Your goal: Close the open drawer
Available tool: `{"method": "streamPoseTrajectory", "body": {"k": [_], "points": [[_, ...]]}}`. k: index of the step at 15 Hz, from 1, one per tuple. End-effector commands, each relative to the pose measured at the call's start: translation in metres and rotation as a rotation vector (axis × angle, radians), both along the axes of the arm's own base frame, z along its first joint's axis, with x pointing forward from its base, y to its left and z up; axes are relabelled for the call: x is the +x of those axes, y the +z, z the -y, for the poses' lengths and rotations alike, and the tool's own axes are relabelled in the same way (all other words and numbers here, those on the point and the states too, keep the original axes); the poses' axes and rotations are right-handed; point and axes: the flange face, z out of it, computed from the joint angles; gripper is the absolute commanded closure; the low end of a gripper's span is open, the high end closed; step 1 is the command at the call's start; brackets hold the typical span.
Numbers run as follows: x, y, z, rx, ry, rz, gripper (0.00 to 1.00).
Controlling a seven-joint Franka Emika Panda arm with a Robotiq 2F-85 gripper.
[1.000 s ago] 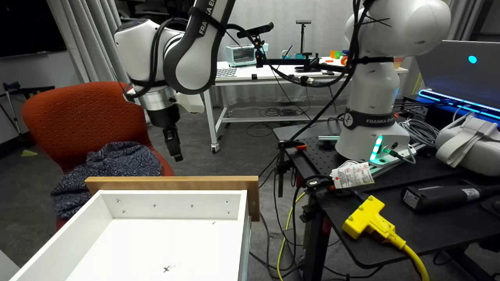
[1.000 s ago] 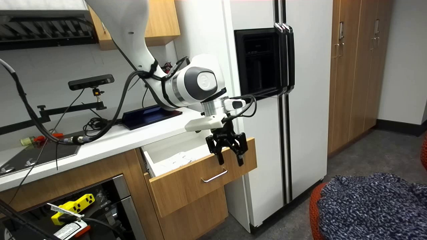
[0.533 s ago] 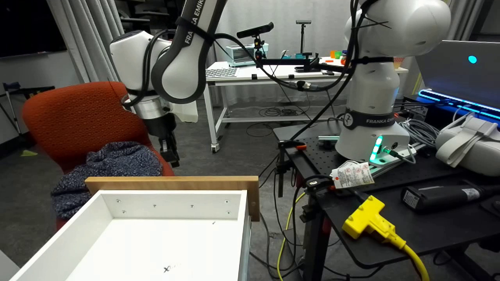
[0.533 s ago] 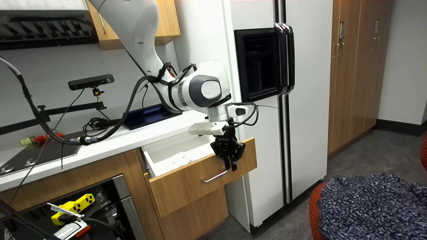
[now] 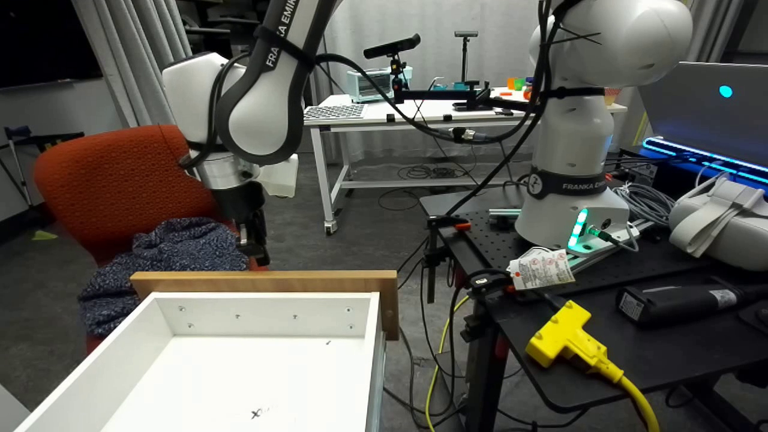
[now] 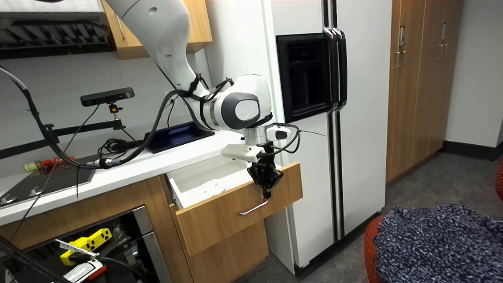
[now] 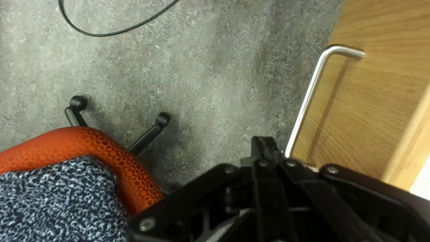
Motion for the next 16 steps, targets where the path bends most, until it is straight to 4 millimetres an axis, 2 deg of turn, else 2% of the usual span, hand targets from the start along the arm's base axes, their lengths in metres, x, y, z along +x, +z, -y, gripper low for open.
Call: {"method": "streamPoseTrajectory", "body": {"k": [1, 8, 16], "points": [[0.008, -0.002, -0.008, 0.067, -0.025, 0.011, 1.00], [0.007, -0.008, -0.034, 0.130, -0.029, 0.002, 1.00], [0.010, -0.003, -0.066, 0.227, -0.001, 0.015, 1.00]]}}
